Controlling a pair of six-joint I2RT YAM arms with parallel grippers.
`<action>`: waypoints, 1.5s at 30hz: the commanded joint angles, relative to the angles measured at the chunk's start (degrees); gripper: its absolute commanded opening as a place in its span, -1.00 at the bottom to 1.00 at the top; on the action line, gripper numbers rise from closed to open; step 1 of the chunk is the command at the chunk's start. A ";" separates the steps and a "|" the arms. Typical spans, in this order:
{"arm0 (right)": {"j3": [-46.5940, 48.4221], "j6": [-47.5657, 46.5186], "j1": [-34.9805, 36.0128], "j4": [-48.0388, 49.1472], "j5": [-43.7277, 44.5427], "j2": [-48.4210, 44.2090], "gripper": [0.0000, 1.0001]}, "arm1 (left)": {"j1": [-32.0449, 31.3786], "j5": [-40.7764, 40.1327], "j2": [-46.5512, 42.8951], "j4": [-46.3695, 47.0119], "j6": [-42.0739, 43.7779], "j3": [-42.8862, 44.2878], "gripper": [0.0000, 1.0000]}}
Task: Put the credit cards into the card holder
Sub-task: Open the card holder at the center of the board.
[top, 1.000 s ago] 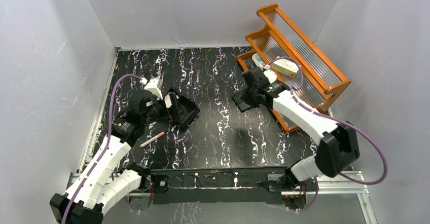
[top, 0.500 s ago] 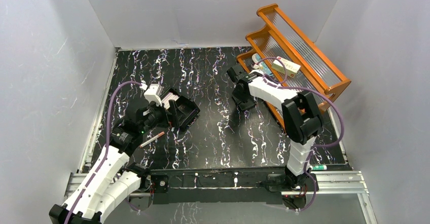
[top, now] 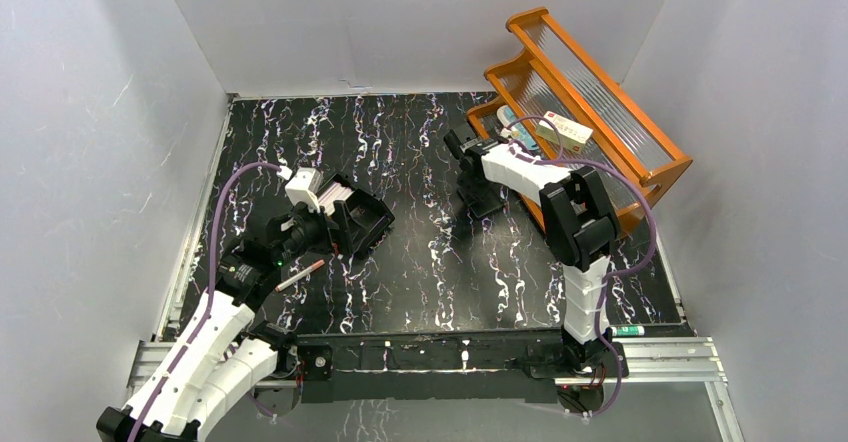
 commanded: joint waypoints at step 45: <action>-35.86 -38.33 12.39 17.33 -14.54 -31.60 -0.97 | 0.26 8.97 5.48 -0.77 -3.19 3.74 0.52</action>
